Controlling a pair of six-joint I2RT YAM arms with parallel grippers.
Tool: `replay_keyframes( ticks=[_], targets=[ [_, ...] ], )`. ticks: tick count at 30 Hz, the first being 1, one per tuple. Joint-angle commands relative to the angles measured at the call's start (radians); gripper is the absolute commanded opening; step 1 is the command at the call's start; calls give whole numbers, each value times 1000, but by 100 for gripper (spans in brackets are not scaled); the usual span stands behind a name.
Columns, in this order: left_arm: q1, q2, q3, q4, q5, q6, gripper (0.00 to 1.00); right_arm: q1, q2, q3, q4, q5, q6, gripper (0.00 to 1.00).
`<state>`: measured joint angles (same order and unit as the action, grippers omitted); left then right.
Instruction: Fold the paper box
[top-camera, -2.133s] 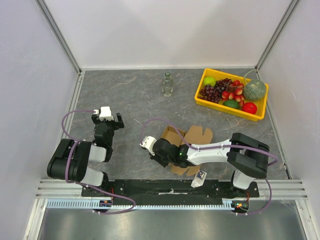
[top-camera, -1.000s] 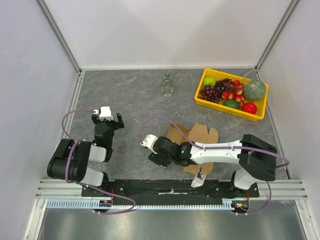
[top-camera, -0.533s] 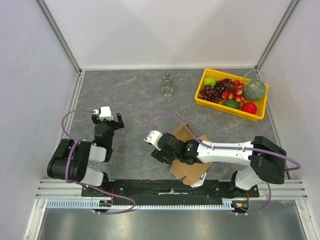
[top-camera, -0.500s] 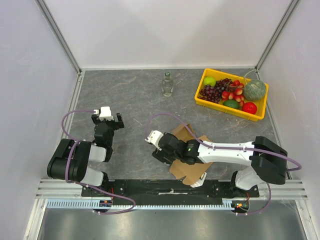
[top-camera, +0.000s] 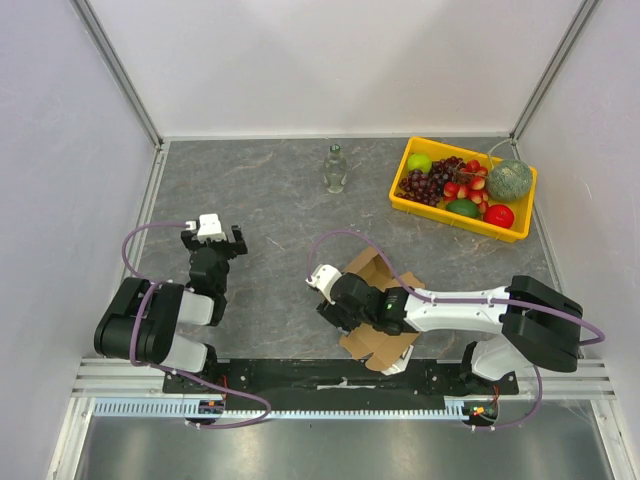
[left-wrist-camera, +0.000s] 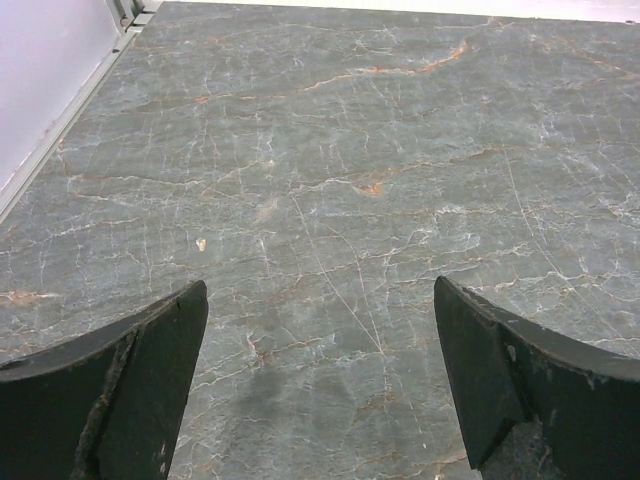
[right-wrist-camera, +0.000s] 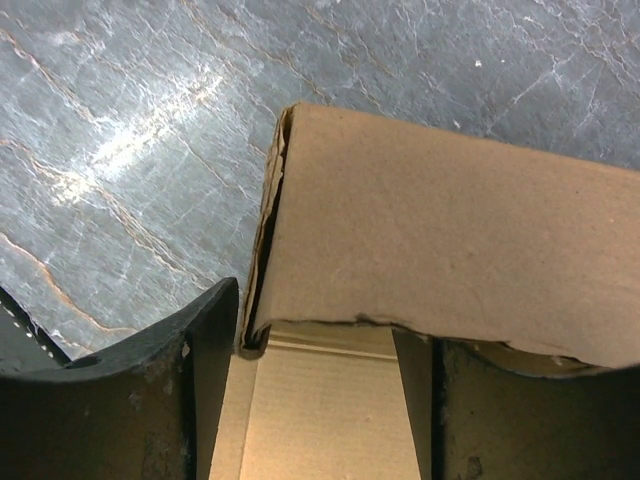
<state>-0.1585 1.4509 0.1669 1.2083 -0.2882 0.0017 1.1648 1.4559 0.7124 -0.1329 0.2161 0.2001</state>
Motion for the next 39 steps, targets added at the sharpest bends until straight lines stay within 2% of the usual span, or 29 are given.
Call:
replay_keyframes(
  ticks=[1,3,4,5,7,10,14,18,21,29,39],
  targets=[
    [-4,-17,-17,98,-28,32,100,-2,-37,-34,127,3,45,68],
    [-4,-50,-35,106,-14,37,100,-2,-45,-59,182,8,54,66],
    [-13,-82,-38,96,-57,44,100,-2,-48,-70,202,14,59,66],
    [-28,-139,-32,33,-77,44,100,-2,-48,-79,216,19,64,64],
    [-33,-257,12,-167,-89,26,100,-2,-45,-99,245,26,73,61],
    [-35,-375,140,-503,-123,-110,100,-4,-46,-123,283,46,81,57],
    [-35,-417,245,-708,-40,-241,100,-2,-74,-166,349,69,88,55],
    [-35,-393,348,-861,72,-289,100,-4,-91,-195,395,81,97,54],
    [-33,-380,390,-917,133,-304,100,-2,-83,-195,409,81,93,54],
    [-33,-385,413,-932,279,-307,100,-2,-49,-179,437,75,84,53],
    [-33,-340,528,-1053,417,-295,100,-2,30,-91,342,29,-13,32]
  ],
)
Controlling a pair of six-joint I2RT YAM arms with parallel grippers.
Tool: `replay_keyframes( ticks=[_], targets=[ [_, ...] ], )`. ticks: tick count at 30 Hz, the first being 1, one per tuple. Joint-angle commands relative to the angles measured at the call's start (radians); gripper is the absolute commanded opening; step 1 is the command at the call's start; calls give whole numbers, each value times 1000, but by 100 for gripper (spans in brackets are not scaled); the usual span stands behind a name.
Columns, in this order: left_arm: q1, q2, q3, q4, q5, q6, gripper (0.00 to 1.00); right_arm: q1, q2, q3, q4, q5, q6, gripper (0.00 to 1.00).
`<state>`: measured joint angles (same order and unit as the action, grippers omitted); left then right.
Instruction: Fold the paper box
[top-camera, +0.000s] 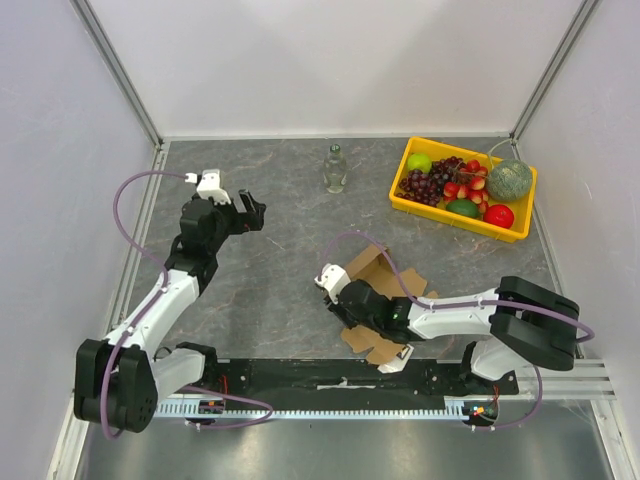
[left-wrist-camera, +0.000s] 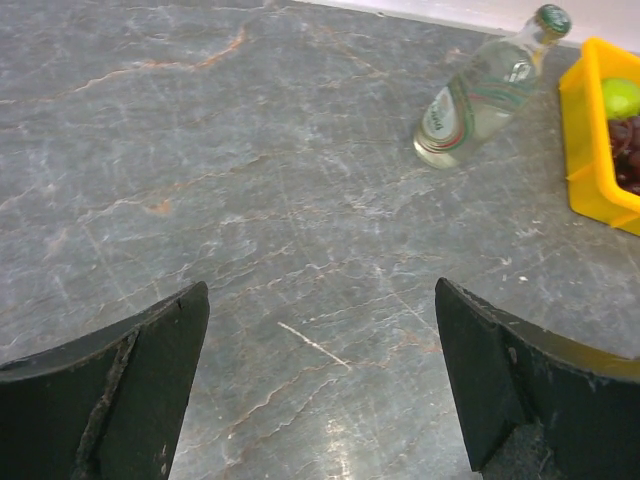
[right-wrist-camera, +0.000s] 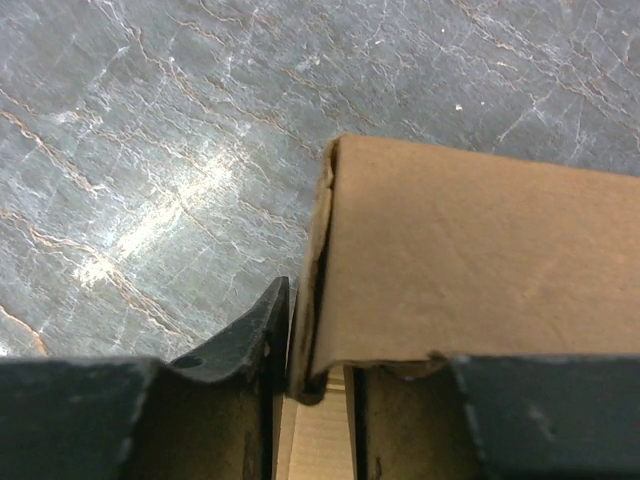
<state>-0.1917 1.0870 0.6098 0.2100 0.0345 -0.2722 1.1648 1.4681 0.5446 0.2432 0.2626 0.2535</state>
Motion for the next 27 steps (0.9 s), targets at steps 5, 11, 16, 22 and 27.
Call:
replay_keyframes(
  ticks=[5,11,16,22,27],
  targets=[
    [0,94,200,-144,221,-6,100,-2,72,187,-194,-82,-183,28],
    [-2,171,329,-204,341,17,100,1,133,313,-416,-155,-307,25],
    [-2,223,416,-299,433,30,98,3,135,353,-486,-186,-346,39],
    [-20,205,453,-357,415,34,98,3,25,331,-455,-218,-310,70],
    [-81,203,541,-484,289,70,98,1,-145,275,-380,-221,-255,94]
  ],
)
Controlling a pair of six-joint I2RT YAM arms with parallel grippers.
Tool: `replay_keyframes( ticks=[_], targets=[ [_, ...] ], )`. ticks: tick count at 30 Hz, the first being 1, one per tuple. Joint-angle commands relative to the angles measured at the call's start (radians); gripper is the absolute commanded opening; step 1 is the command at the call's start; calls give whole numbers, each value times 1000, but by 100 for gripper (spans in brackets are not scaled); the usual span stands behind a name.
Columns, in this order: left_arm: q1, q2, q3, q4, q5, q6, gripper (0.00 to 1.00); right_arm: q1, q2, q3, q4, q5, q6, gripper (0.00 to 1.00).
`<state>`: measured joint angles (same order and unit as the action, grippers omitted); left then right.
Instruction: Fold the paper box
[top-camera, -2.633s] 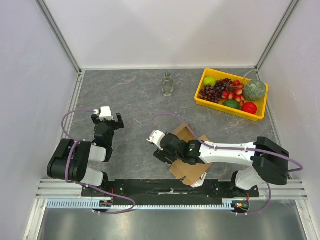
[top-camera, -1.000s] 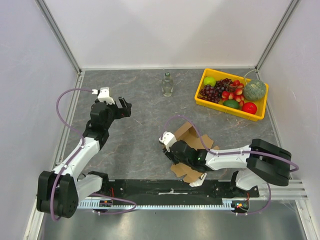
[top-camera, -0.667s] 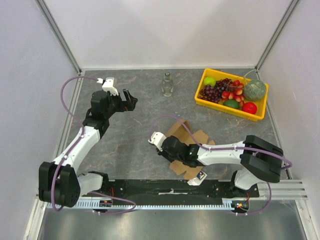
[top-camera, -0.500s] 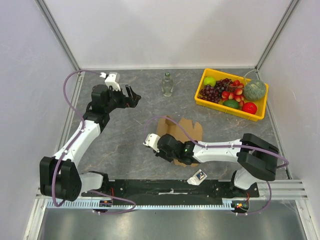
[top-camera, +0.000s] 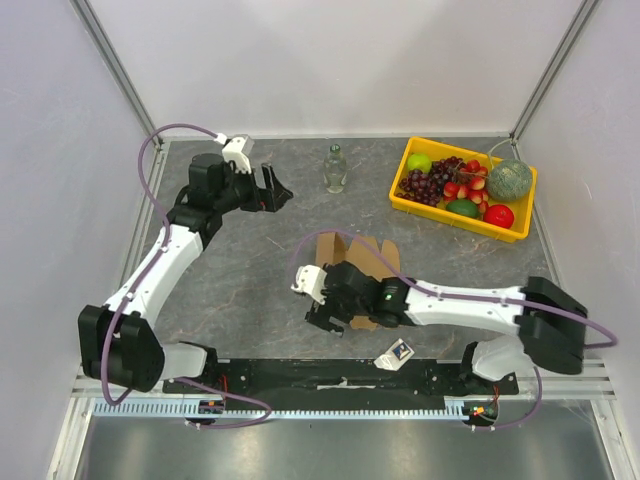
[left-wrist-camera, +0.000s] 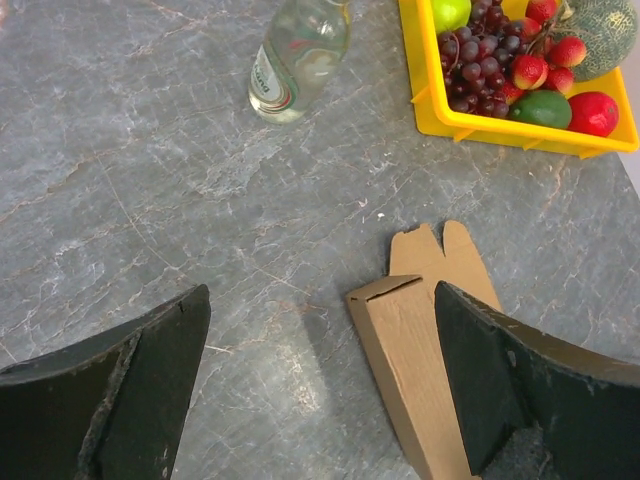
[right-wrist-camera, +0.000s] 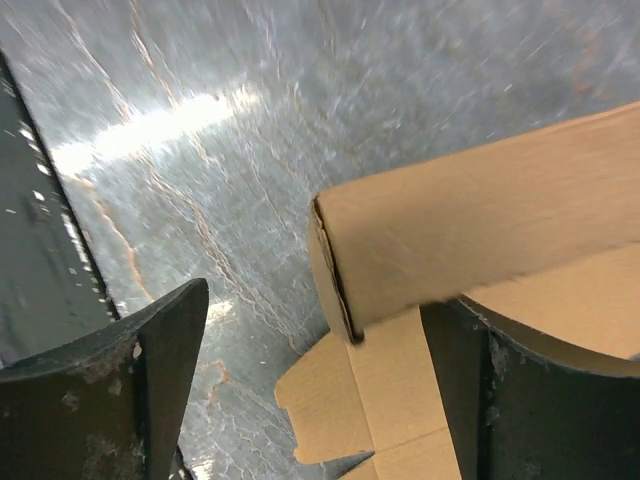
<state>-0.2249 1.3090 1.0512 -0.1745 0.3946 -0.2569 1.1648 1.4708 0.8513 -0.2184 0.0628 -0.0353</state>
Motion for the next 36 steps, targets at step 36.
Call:
replay_keyframes(
  ticks=[36],
  targets=[
    [-930,644,750,-1076,-1143,-367,91,-30,-1023,-38,-351,947,747,94]
  ],
)
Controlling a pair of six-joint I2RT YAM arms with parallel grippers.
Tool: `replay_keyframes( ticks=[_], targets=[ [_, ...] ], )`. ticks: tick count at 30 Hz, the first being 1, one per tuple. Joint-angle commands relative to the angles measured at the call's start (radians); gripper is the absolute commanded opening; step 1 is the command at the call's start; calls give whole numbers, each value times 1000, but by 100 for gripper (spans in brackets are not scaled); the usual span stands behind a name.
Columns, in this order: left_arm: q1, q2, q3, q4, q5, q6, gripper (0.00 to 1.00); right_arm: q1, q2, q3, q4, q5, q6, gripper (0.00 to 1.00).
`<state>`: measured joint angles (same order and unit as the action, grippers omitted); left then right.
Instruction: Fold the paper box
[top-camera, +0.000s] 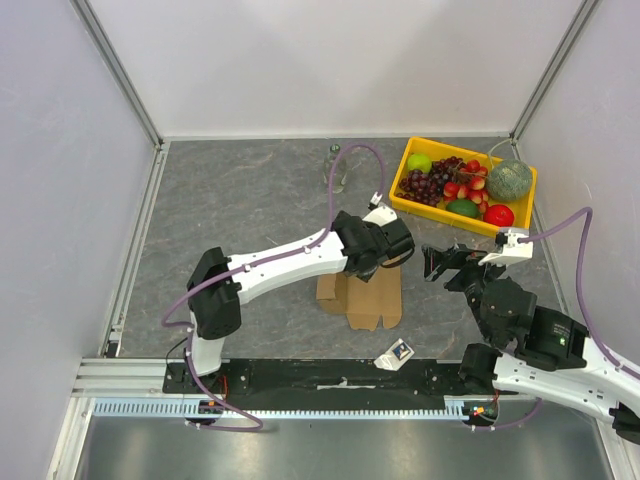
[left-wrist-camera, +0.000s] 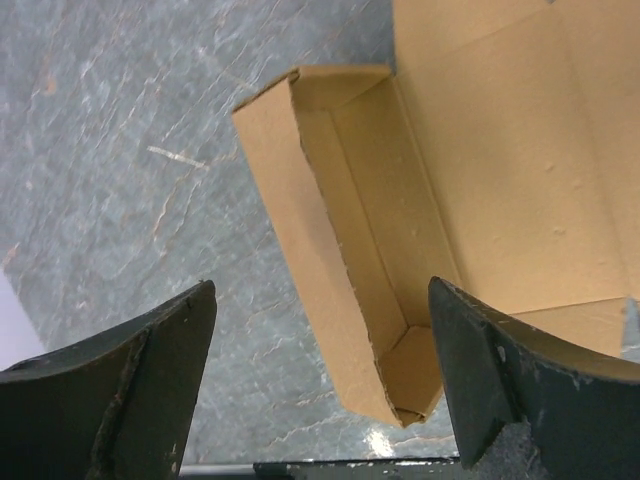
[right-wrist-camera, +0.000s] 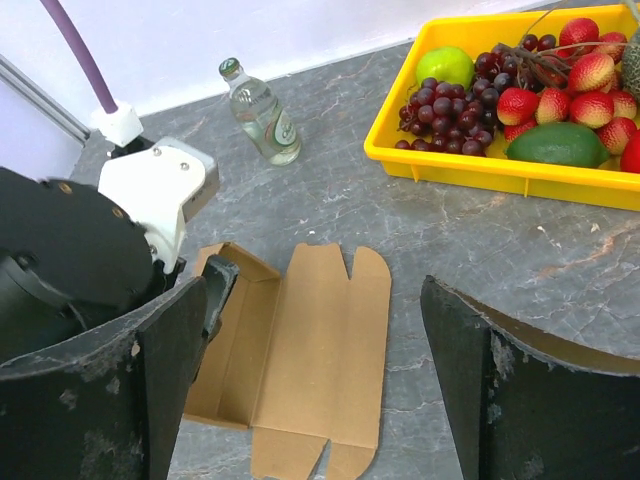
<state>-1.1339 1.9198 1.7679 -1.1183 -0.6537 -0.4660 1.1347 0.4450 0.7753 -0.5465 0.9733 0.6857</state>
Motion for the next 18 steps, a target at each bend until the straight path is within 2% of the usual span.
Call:
replay_keyframes(
  ticks=[1,14,18],
  targets=[
    [-27,41,27,-135,-96,-169,90,-1,3,39,-24,36,23,94],
    [-38,111,-7,-115,-123,-212,69,-1,-2,35,-24,27,29,91],
    [-40,116,-36,-89,-123,-206,65,-1,0,35,-26,30,28,90]
  ],
)
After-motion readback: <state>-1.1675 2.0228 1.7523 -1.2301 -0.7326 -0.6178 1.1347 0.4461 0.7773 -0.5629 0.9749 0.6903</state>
